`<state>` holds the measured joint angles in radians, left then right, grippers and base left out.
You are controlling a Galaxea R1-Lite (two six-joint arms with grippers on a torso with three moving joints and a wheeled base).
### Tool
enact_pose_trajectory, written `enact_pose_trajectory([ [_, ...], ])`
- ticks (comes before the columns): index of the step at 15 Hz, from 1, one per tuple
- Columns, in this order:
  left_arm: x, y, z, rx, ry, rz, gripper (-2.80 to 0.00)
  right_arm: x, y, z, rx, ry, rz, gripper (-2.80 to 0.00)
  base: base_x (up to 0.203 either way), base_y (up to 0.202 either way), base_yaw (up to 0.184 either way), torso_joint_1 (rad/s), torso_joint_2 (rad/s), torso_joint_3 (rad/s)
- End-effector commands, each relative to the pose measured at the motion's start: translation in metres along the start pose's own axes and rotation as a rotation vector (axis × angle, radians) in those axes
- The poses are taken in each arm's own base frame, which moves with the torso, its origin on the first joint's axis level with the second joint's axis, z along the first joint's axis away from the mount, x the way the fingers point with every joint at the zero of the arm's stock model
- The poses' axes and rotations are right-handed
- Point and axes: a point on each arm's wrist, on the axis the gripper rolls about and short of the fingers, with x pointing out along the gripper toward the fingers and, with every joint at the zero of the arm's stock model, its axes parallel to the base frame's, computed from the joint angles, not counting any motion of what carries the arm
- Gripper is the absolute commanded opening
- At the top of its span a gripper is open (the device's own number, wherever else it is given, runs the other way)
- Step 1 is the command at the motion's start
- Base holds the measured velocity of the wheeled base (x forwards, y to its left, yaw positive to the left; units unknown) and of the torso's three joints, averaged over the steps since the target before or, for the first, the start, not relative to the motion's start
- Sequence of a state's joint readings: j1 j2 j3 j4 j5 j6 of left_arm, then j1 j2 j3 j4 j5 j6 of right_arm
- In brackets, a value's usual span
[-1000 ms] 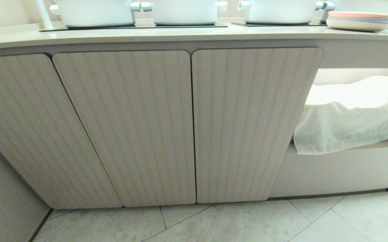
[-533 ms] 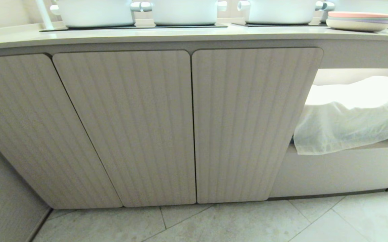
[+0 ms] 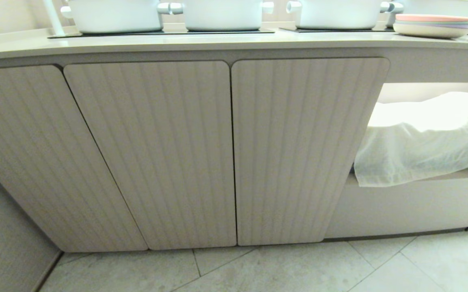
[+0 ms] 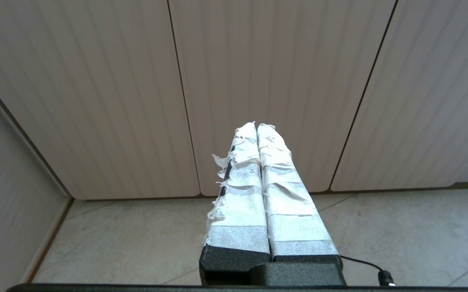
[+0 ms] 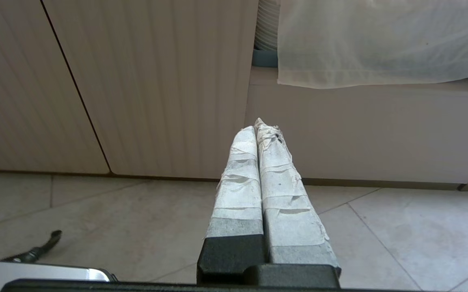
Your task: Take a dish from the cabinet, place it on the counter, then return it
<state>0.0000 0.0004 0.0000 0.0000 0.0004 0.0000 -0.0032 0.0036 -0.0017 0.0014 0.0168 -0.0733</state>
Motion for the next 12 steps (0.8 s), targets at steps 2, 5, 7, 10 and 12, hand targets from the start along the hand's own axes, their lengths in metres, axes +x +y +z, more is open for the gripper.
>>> enact_pose_trajectory([
  [2,0.0,0.0,0.0,0.0,0.0,0.0,-2.8,-0.0003,0.0,0.0,0.04,-0.005,0.0,-2.8,0.0,0.0,0.0,0.0,0.0,0.0],
  [5,0.0,0.0,0.0,0.0,0.0,0.0,-2.8,-0.0003,0.0,0.0,0.044,-0.005,-0.002,-2.8,0.0,0.0,0.0,0.0,0.0,0.0],
  [7,0.0,0.0,0.0,0.0,0.0,0.001,-2.8,-0.0003,0.0,0.0,0.044,-0.005,-0.002,-2.8,0.0,0.0,0.0,0.0,0.0,0.0],
  [10,0.0,0.0,0.0,0.0,0.0,0.001,-2.8,-0.0003,0.0,0.0,0.044,-0.005,-0.002,-2.8,0.0,0.0,0.0,0.0,0.0,0.0],
  [12,0.0,0.0,0.0,0.0,0.0,0.001,-2.8,-0.0003,0.0,0.0,0.044,-0.005,-0.002,-2.8,0.0,0.0,0.0,0.0,0.0,0.0],
])
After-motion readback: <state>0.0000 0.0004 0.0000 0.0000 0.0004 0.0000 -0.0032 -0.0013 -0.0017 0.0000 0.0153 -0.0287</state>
